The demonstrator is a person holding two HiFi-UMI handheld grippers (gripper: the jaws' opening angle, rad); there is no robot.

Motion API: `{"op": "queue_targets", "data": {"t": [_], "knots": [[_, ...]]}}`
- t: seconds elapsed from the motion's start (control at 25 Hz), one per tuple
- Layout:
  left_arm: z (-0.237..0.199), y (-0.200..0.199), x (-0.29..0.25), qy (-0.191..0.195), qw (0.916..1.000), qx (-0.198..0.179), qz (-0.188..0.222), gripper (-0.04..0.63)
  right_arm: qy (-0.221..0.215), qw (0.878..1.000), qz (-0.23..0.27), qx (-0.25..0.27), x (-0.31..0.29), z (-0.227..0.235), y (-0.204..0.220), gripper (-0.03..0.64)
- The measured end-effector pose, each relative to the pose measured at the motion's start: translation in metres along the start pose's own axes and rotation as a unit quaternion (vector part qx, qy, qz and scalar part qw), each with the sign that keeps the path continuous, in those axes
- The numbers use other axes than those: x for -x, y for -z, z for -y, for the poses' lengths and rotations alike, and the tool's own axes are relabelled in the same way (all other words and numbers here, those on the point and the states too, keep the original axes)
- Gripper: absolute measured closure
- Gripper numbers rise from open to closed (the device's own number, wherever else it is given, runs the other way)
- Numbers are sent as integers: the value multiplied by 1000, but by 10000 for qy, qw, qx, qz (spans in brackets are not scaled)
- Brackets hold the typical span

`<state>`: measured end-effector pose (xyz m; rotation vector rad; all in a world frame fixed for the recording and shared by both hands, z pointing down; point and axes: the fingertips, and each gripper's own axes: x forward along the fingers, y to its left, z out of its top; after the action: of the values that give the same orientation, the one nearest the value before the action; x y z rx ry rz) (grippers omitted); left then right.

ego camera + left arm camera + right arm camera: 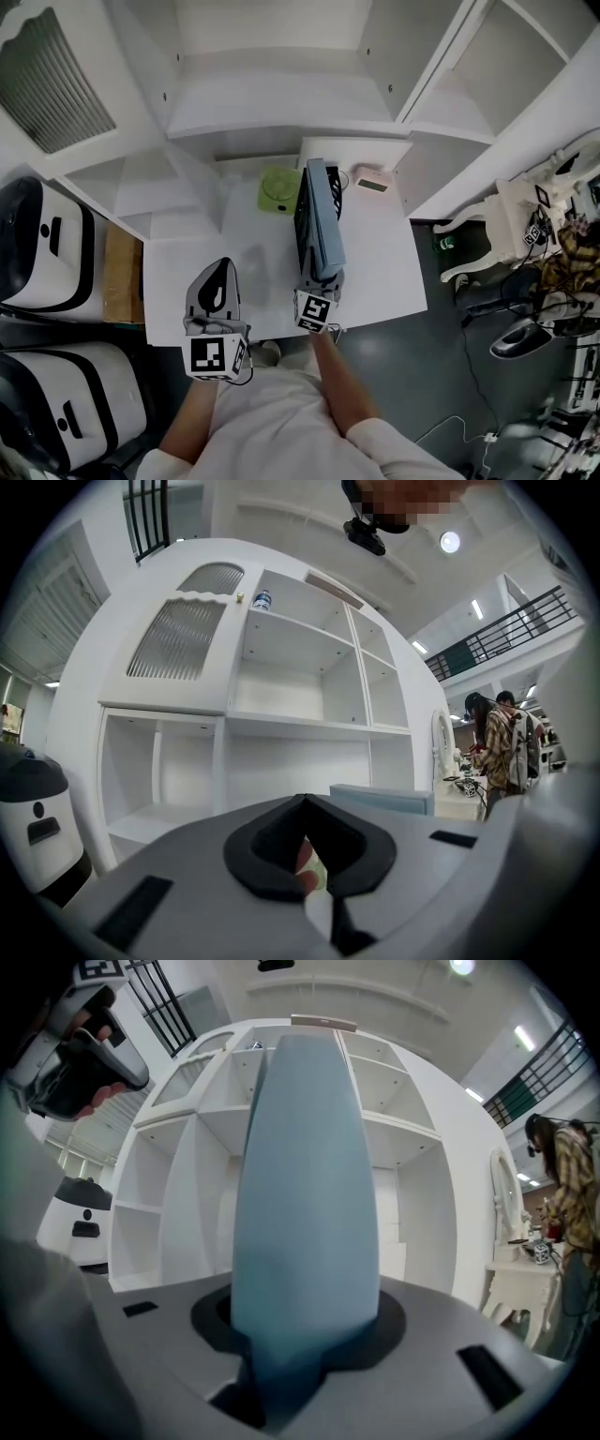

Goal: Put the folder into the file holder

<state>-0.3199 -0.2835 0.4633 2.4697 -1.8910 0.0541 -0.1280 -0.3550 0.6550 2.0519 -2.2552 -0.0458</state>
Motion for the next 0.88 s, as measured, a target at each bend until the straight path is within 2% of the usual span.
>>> {"op": "queue_targets", "data": {"t": [0.28, 0.4, 0.56, 0.72, 0.88], "knots": [[6, 11, -7, 91, 9999, -9, -70, 603, -22, 9999, -33, 106, -2, -3, 10, 463], [10, 11, -8, 157, 9999, -32, -66, 603, -106, 9998, -99, 109, -2, -4, 12, 441], [9, 8, -8, 175, 9998, -22, -65, 603, -272, 9993, -241, 67, -3, -8, 15, 361], [8, 9, -8, 139, 9998, 18, -105, 603, -359, 9986, -353, 132, -4, -6, 17, 333], [8, 9, -5, 112, 9998, 59, -137, 603, -460, 9976, -476, 179, 0, -7, 18, 252]]}}
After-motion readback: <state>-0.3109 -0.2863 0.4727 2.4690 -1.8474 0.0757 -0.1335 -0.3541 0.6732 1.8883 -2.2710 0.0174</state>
